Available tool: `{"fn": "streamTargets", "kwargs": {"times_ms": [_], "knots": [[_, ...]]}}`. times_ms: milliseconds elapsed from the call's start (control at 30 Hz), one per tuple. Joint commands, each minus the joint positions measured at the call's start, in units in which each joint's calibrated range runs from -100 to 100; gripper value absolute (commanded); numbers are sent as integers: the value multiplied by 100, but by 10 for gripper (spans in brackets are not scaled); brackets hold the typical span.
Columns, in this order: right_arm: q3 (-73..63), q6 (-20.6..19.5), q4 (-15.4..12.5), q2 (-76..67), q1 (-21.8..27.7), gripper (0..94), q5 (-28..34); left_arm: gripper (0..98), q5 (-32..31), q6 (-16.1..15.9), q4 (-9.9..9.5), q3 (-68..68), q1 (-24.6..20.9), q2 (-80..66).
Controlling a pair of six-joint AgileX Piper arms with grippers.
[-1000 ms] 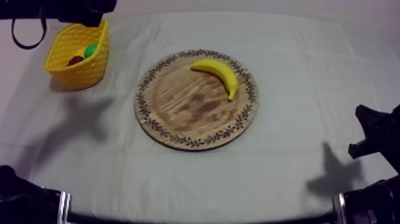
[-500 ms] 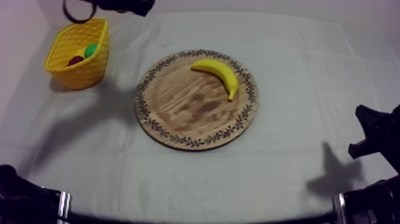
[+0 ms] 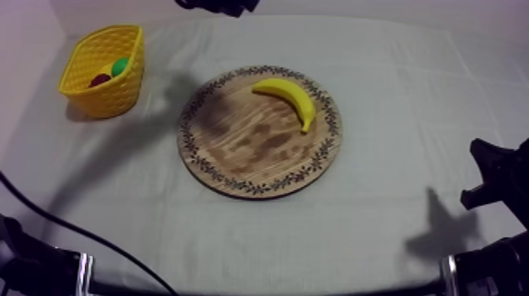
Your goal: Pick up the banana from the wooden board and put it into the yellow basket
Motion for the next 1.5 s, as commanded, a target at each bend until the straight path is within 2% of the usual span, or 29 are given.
{"fn": "streamTargets", "kwargs": {"times_ms": [0,167,367,533,700,867,1100,1300,1467], "knots": [[-5,0,-1,0,0,3,1,0,194,222,-40,-312,5,305],[-5,0,-1,0,0,3,1,0,463,826,-155,-625,4,659],[-5,0,-1,0,0,3,1,0,682,1708,-316,-530,49,899],[-5,0,-1,0,0,3,1,0,787,2279,-285,-210,11,1036],[-5,0,-1,0,0,3,1,5,784,2671,-121,-26,-95,1125],[-5,0,-1,0,0,3,1,2,445,2962,7,-11,-129,1152],[-5,-6,-1,0,0,3,1,1,-299,3198,285,129,-108,1178],[-5,-256,-1,0,33,3,1,1,-829,3232,338,203,-20,1181],[-5,-352,-1,0,80,3,1,29,-944,3294,348,335,4,1145]]}}
